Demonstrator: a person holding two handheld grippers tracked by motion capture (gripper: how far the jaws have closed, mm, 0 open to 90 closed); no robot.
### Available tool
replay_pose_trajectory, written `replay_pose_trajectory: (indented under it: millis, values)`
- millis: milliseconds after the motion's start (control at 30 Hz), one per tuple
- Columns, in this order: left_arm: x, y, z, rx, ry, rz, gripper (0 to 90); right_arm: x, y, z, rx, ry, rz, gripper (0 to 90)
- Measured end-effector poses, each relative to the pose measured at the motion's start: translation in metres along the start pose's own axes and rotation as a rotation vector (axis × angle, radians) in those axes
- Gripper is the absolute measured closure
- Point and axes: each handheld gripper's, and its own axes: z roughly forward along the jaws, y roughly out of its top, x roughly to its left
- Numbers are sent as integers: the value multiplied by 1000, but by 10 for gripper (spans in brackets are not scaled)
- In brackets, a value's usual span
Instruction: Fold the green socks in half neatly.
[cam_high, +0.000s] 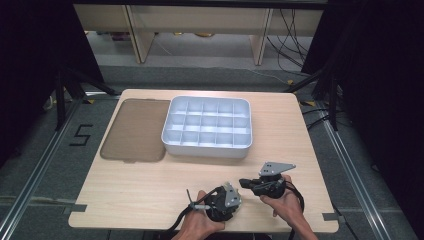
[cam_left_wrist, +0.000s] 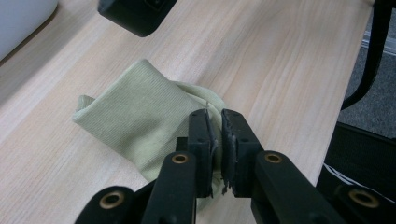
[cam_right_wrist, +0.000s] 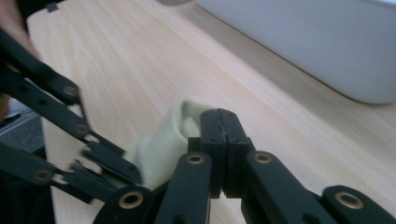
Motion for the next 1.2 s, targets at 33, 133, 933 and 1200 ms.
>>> replay_pose_trajectory:
  millis: [33,133,933,1200]
  values:
    - [-1,-1,1,-2,4,-9,818,0,1,1,-10,1,-22,900]
    - [-1,-1,2,-7,-1,-9,816,4,4,5,-11,40,-23,900]
    - [17,-2,-26,-125,-67,-168,772,11,0,33,151,14,-90,900]
    - [10,-15,-3,-51,-90,-135,839,10,1,33,150,11,-104,900]
